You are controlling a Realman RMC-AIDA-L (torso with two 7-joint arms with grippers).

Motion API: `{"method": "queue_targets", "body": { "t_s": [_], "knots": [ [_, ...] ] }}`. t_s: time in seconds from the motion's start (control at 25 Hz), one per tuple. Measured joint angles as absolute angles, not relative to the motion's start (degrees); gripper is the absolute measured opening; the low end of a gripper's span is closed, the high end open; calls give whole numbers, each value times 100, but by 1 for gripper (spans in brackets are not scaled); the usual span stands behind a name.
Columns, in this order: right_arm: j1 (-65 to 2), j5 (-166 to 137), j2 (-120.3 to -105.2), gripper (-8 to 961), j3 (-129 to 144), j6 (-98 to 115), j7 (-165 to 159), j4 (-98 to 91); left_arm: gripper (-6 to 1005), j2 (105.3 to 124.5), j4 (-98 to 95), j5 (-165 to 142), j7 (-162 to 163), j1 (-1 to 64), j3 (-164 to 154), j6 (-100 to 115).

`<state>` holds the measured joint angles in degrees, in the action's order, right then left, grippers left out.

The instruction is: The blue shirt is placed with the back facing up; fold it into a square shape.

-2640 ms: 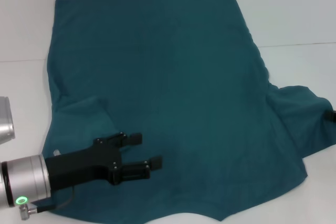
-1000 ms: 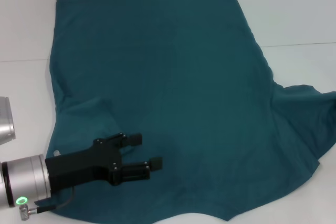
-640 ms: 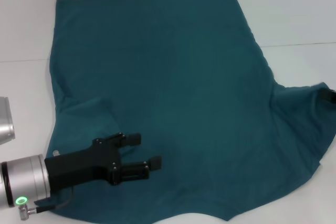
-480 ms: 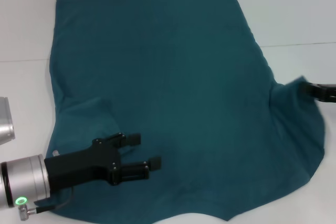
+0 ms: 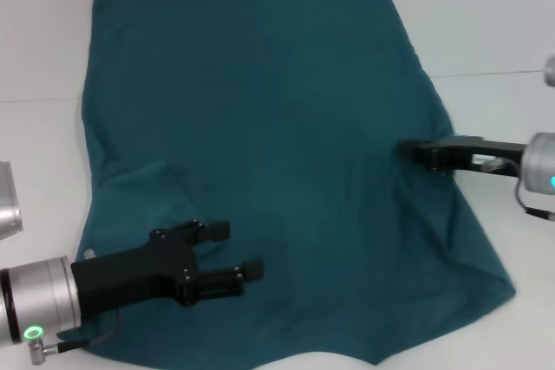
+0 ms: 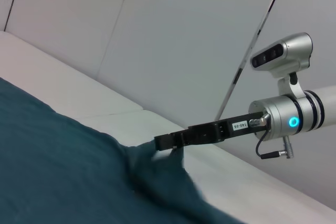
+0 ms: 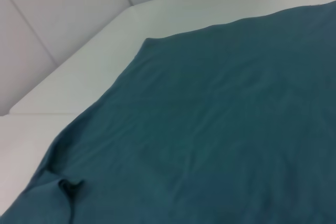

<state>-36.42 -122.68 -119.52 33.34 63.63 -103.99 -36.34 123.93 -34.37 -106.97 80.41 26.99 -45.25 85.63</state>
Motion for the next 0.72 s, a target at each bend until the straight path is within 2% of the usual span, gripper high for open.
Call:
{"method": "queue_targets", "body": {
  "t_s": [0.16,0.4,0.48,0.6,0.72],
  "knots": [
    [-3786,-12227,-11954,100,3355,6284,-10237,-3449,949,12393,-3436,-10720,8036,2698,-4519,8502],
    [-3774,-12156,-11948,304,3358,6226,-10242,-3437,949,12393,-3436,-10749,8033,2697,-4517,8467],
    [-3732,-12177,-11914,402,3358,6227,-10281,-3466,949,12393,-3436,-10749,8033,2698,-4517,8463],
    [-3642,-12257,-11823,549,3358,6194,-10528,-3471,950,12393,-3436,-10749,8032,2698,-4517,8461],
    [-3560,-12413,-11668,639,3358,6162,-11052,-3478,950,12393,-3436,-10749,8032,2698,-4517,8469]
  ]
}}
